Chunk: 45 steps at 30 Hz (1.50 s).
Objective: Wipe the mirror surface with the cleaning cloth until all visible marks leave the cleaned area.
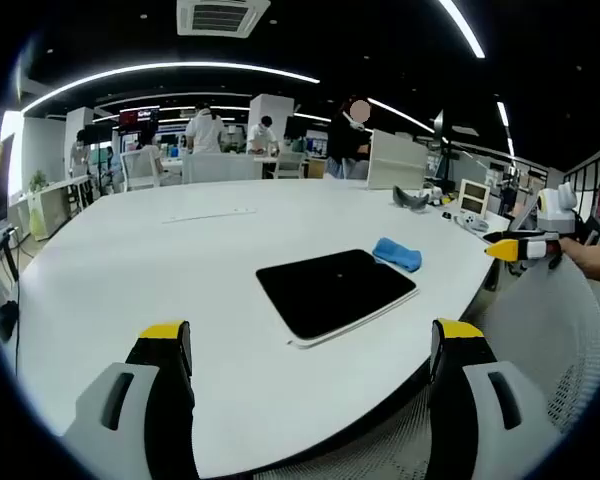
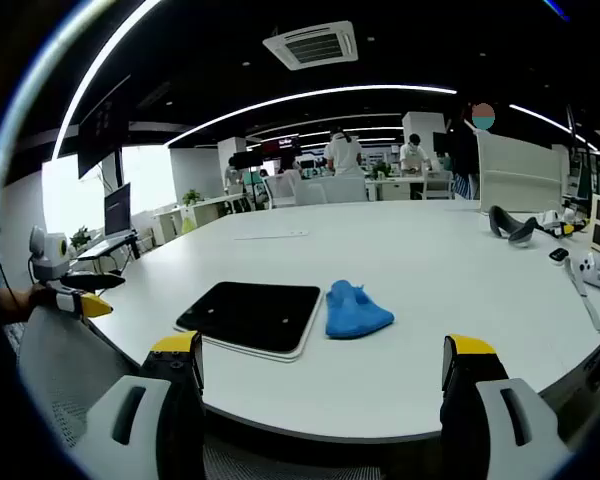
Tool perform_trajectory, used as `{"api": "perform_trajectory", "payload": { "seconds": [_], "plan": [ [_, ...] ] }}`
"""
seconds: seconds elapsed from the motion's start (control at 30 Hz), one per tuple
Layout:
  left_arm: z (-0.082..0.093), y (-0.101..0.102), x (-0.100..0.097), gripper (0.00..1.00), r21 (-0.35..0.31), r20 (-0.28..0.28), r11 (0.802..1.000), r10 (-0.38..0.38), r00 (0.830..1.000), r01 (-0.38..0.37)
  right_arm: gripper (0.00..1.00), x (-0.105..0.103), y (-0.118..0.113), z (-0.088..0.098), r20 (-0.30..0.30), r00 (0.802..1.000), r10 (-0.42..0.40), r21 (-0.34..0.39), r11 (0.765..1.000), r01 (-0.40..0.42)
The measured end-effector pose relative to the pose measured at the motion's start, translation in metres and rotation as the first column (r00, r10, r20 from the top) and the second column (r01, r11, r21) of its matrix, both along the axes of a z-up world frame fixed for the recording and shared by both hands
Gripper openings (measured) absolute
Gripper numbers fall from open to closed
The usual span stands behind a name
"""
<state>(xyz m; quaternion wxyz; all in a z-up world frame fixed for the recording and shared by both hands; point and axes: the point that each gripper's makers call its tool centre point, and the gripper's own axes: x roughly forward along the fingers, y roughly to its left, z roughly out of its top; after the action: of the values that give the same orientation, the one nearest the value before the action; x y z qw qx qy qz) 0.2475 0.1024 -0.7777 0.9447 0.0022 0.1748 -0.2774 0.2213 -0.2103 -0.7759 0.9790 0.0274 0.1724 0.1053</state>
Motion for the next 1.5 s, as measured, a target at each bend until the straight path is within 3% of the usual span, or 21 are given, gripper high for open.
{"api": "perform_trajectory", "payload": {
  "seconds": [0.7, 0.9, 1.1, 1.17, 1.33, 1.5],
  "plan": [
    [0.008, 0.004, 0.003, 0.99, -0.024, 0.043, 0.999, 0.024, 0.999, -0.023, 0.99, 0.004, -0.004, 0.005, 0.041, 0.999, -0.013, 0.010, 1.000, 0.013],
    [0.003, 0.000, 0.001, 0.99, -0.018, 0.012, 1.000, -0.001, 1.000, 0.001, 0.99, 0.004, -0.004, 0.002, 0.021, 1.000, -0.008, 0.005, 1.000, 0.008],
    [0.007, -0.001, 0.001, 0.99, -0.039, 0.033, 0.999, -0.007, 0.999, 0.009, 0.99, 0.003, -0.004, 0.001, 0.014, 1.000, -0.008, 0.003, 1.000, 0.008],
    [0.003, -0.002, 0.000, 0.99, -0.027, 0.011, 1.000, -0.011, 1.000, 0.011, 0.99, 0.002, -0.004, -0.002, -0.004, 1.000, -0.010, 0.002, 1.000, 0.010],
    [0.004, -0.001, 0.002, 0.99, -0.028, 0.017, 1.000, -0.007, 1.000, 0.008, 0.99, 0.004, -0.002, 0.000, 0.014, 1.000, 0.004, 0.009, 1.000, -0.004],
    [0.003, -0.001, 0.001, 0.99, -0.025, 0.015, 1.000, -0.010, 1.000, 0.010, 0.99, 0.004, -0.009, 0.003, 0.036, 0.999, -0.037, 0.014, 0.999, 0.036]
  ]
}}
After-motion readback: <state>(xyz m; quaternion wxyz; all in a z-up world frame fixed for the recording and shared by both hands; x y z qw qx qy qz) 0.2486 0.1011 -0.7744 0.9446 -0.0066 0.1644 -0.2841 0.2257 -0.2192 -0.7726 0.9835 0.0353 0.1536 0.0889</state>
